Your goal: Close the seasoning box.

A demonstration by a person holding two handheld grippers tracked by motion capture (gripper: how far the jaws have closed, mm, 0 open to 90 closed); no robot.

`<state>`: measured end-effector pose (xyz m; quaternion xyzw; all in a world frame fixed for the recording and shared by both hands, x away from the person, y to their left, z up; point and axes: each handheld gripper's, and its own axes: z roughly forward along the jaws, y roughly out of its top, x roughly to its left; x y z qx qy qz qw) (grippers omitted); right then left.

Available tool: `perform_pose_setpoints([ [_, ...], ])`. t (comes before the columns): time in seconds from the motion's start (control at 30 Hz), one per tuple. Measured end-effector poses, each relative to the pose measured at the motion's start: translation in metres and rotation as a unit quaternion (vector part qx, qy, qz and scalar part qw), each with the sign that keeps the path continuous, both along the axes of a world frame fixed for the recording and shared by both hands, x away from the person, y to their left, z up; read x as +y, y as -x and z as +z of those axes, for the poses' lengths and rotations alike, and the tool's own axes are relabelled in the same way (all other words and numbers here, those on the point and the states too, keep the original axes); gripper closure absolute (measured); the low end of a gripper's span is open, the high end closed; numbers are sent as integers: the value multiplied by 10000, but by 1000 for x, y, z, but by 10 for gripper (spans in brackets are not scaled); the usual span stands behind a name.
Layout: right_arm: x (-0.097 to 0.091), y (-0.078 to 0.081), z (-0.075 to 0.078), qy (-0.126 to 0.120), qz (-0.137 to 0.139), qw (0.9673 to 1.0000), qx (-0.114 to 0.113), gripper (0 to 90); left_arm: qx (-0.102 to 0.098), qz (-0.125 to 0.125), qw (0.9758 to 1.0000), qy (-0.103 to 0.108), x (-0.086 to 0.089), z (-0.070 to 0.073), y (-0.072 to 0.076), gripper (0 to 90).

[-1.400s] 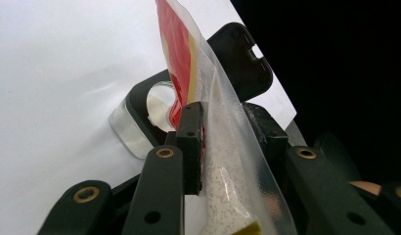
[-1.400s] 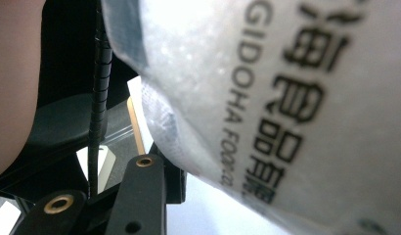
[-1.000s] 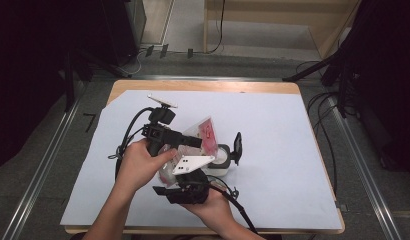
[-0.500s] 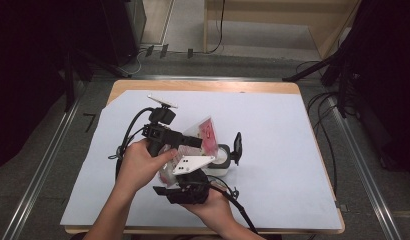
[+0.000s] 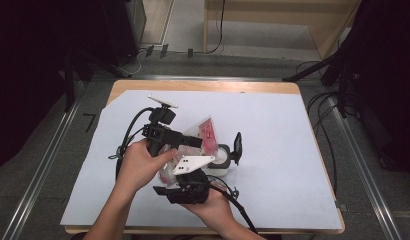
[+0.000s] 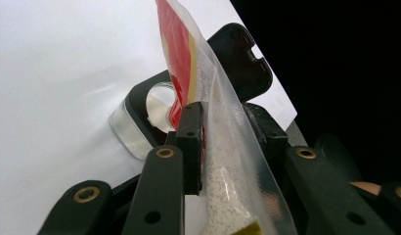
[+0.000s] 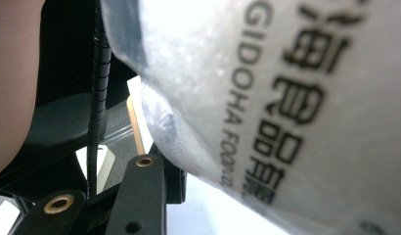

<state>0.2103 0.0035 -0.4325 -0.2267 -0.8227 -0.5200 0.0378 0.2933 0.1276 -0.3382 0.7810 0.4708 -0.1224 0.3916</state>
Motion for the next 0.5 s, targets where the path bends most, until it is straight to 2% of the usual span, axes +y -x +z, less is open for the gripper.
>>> perform_pose_setpoints([
  [0.5,0,0,0,15,8,10000,-5,628,-9,-6,10000,-11,0,0,0,719],
])
